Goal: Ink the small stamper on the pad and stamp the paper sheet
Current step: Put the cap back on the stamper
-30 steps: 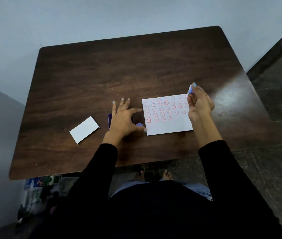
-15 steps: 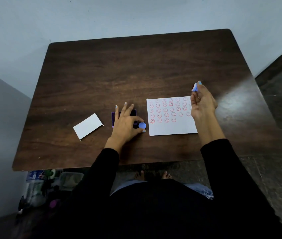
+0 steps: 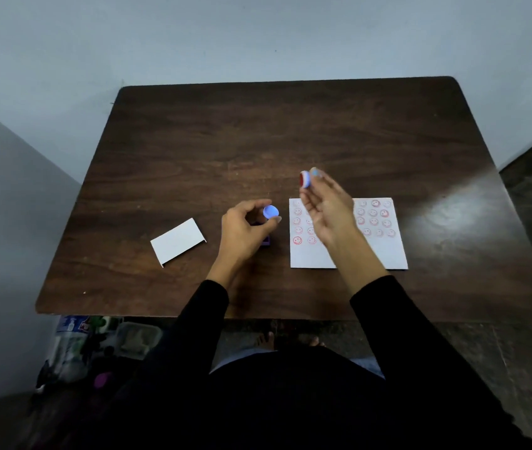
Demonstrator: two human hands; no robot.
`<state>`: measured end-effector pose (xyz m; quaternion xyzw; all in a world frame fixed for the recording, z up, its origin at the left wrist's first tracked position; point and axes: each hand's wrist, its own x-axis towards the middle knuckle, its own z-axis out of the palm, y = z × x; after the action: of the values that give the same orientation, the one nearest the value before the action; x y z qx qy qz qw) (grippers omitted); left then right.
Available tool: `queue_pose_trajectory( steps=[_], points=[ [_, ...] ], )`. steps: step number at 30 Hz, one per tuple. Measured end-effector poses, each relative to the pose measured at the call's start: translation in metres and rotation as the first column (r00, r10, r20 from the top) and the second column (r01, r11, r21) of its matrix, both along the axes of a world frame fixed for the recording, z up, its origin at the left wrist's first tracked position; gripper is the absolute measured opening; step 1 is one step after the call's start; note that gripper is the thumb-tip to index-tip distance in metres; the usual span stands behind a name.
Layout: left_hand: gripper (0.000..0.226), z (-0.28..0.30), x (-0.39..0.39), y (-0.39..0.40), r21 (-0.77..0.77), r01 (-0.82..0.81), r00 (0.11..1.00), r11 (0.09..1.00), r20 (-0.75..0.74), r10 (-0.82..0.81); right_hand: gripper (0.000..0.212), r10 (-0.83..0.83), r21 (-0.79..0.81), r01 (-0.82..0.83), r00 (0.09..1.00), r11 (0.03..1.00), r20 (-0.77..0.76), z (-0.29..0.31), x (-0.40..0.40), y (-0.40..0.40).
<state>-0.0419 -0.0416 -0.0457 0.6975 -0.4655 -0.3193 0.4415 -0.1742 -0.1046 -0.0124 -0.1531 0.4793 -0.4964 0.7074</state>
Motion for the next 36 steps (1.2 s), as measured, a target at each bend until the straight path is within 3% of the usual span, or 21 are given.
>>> queue_pose_trajectory(
  steps=[3,9,16,20,27,36],
  points=[
    [0.035,0.0,0.006,0.001,0.014,-0.037,0.999,0.999,0.026,0.037,0.016,0.146,-0.079,-0.156,0.982,0.985,-0.119,-0.011,0.022,0.013],
    [0.037,0.0,0.014,0.01,0.0,-0.06,0.995,0.998,0.078,0.06,0.015,0.188,-0.139,-0.243,0.927,0.96,-0.324,-0.031,0.046,0.031],
    [0.041,-0.004,0.016,0.016,0.018,-0.054,0.993,0.998,0.105,0.052,0.018,0.222,-0.084,-0.247,0.947,0.965,-0.233,-0.041,0.049,0.034],
    [0.046,-0.005,0.013,0.017,-0.001,-0.088,0.996,0.996,0.004,0.088,0.023,0.227,-0.062,-0.245,0.951,0.968,-0.209,-0.041,0.045,0.034],
    [0.029,-0.008,0.008,0.017,-0.029,-0.103,0.992,0.994,-0.08,0.101,0.024,0.24,-0.046,-0.254,0.951,0.966,-0.196,-0.04,0.037,0.031],
    [0.029,-0.004,0.004,0.016,-0.043,-0.092,0.996,0.995,-0.011,0.092,0.02,0.268,-0.039,-0.282,0.941,0.959,-0.208,-0.039,0.028,0.029]
  ],
)
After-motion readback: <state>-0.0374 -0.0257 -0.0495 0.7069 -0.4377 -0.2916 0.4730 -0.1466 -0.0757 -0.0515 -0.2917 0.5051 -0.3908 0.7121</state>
